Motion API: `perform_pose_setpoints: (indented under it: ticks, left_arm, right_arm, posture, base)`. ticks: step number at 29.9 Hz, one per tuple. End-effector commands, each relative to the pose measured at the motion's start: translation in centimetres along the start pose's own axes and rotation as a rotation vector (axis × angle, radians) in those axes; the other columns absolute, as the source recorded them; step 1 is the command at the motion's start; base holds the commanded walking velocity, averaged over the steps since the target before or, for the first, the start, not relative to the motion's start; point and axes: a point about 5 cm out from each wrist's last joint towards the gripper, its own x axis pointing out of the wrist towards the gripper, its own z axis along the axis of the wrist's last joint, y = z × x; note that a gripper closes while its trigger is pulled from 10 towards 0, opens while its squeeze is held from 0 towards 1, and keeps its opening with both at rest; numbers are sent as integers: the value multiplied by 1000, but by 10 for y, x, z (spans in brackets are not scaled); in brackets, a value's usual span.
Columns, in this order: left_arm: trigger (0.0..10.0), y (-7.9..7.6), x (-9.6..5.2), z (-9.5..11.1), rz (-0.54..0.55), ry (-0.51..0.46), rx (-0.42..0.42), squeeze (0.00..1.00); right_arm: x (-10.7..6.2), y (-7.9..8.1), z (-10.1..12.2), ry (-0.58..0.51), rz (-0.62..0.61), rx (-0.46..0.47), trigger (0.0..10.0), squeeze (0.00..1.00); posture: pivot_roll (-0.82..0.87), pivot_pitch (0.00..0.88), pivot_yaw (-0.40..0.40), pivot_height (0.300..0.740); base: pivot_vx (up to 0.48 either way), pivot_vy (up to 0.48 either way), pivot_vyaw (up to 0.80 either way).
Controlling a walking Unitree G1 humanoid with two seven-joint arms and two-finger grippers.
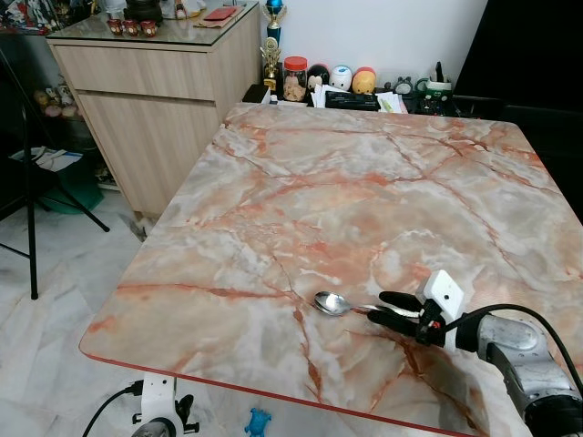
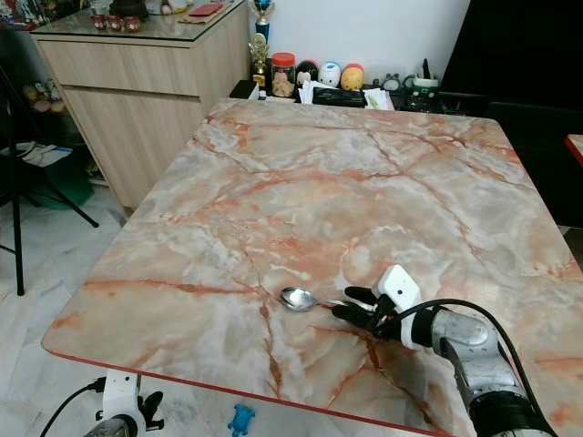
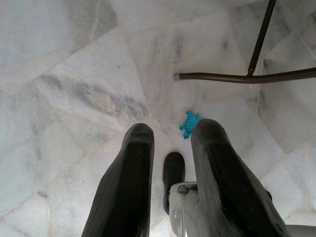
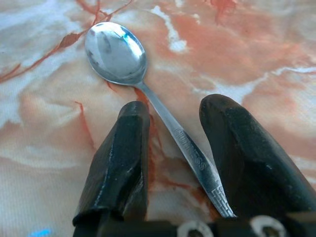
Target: Setting the table
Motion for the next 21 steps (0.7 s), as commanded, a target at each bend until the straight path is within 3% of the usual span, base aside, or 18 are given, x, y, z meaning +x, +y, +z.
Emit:
perform_pose_setpoints:
  ticks: [1, 21]
  left_arm:
    - [10000, -1, 0, 1, -2, -5, -6, 0]
    - [10000, -1, 0, 1, 1, -6, -8, 0]
  right_arm:
    - [1, -3, 4, -27, -12, -2, 10000, 0]
    - [9, 1, -7, 18, -13, 20, 10000, 0]
  posture:
    - [69, 0, -2, 740]
    - [75, 0, -7, 740]
  base:
    - [0, 0, 0]
    - [0, 0, 0]
